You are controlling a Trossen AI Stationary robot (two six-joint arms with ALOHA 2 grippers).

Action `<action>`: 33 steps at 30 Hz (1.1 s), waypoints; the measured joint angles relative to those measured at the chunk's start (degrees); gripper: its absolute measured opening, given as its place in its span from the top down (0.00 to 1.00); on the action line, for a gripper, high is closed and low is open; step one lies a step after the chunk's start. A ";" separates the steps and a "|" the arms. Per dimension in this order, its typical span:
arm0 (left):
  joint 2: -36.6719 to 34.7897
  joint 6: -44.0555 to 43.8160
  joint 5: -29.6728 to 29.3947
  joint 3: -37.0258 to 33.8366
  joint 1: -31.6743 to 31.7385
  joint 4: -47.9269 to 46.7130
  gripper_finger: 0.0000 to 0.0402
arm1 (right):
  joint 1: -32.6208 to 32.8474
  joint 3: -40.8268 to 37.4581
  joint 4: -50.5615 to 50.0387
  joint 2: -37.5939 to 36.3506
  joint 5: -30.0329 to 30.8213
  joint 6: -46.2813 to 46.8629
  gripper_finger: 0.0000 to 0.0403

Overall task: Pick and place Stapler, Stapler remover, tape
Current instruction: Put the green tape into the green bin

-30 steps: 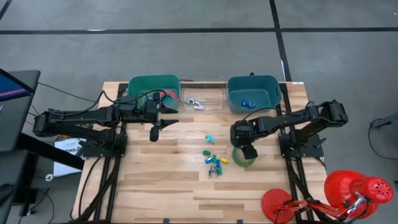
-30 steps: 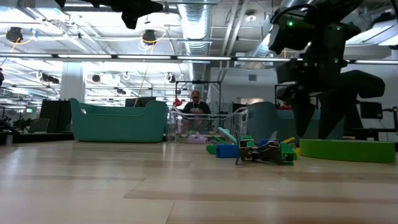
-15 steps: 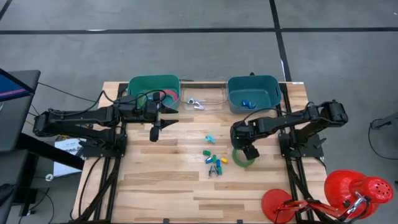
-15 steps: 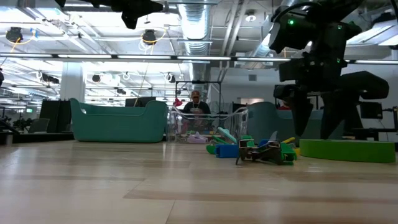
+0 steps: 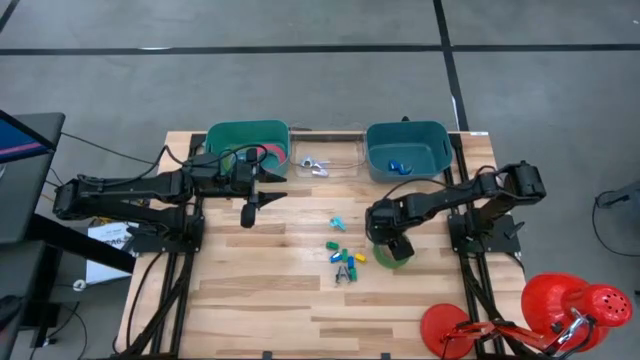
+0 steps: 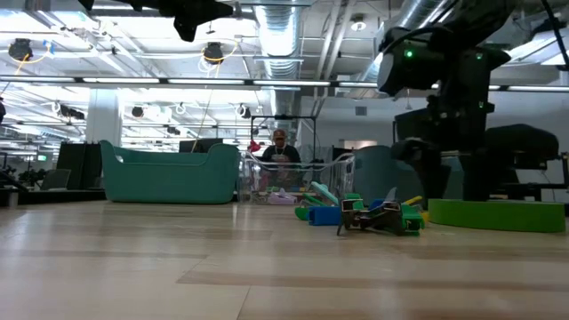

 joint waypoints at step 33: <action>0.00 0.00 -0.02 0.00 0.00 0.24 0.58 | -0.67 5.61 -1.88 -2.21 4.80 0.00 0.79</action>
